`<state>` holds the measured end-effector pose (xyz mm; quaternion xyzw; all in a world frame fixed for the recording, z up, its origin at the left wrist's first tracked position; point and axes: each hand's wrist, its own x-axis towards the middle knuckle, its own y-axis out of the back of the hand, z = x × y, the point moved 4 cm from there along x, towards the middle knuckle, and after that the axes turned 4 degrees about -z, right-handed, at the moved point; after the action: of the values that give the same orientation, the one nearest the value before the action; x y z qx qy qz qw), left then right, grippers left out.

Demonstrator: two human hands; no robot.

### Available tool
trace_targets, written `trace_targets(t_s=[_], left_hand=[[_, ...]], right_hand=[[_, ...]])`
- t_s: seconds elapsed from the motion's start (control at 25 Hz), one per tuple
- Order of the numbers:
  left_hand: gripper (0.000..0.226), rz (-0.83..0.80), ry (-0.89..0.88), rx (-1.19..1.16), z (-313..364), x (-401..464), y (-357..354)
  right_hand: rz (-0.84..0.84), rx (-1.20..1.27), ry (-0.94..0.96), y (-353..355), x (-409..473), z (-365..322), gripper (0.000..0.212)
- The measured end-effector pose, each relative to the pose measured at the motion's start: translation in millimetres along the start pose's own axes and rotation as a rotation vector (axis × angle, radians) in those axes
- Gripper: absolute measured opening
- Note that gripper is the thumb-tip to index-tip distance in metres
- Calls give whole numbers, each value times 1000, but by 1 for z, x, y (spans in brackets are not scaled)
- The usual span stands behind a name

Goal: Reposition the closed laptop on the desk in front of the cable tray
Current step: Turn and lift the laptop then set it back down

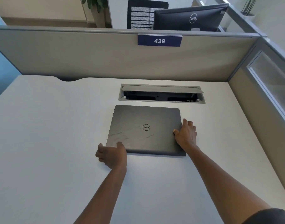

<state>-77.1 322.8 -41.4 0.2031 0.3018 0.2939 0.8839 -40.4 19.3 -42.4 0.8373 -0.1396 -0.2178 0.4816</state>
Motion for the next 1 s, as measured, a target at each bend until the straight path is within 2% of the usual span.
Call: trace_targets(t_s=[0.08, 0.2, 0.28, 0.44, 0.56, 0.68, 0.8, 1.0], left_hand=[[62, -29, 139, -163, -7, -11, -5], [12, -152, 260, -447, -13, -31, -19], [24, -213, 288, -526, -17, -40, -26], [8, -269, 358, -624, -20, -49, -28], [21, -318, 457, -586, -19, -45, -33], [18, -417, 563, -603, -14, -50, -41], [14, -438, 605, -662, -12, -51, -46], [24, -491, 617, -638, -10, -55, -44]], right_hand=[[4, -23, 70, 2, 8, -9, 57], [-17, -79, 165, 3, 21, -24, 56], [-46, -107, 229, 0, 29, -38, 54], [-119, -174, 333, -9, 40, -63, 53], [-161, -243, 380, -15, 49, -80, 47], [-199, -273, 405, -20, 58, -94, 47], [-215, -287, 428, -25, 66, -103, 48], [-257, -333, 436, -30, 76, -113, 43]])
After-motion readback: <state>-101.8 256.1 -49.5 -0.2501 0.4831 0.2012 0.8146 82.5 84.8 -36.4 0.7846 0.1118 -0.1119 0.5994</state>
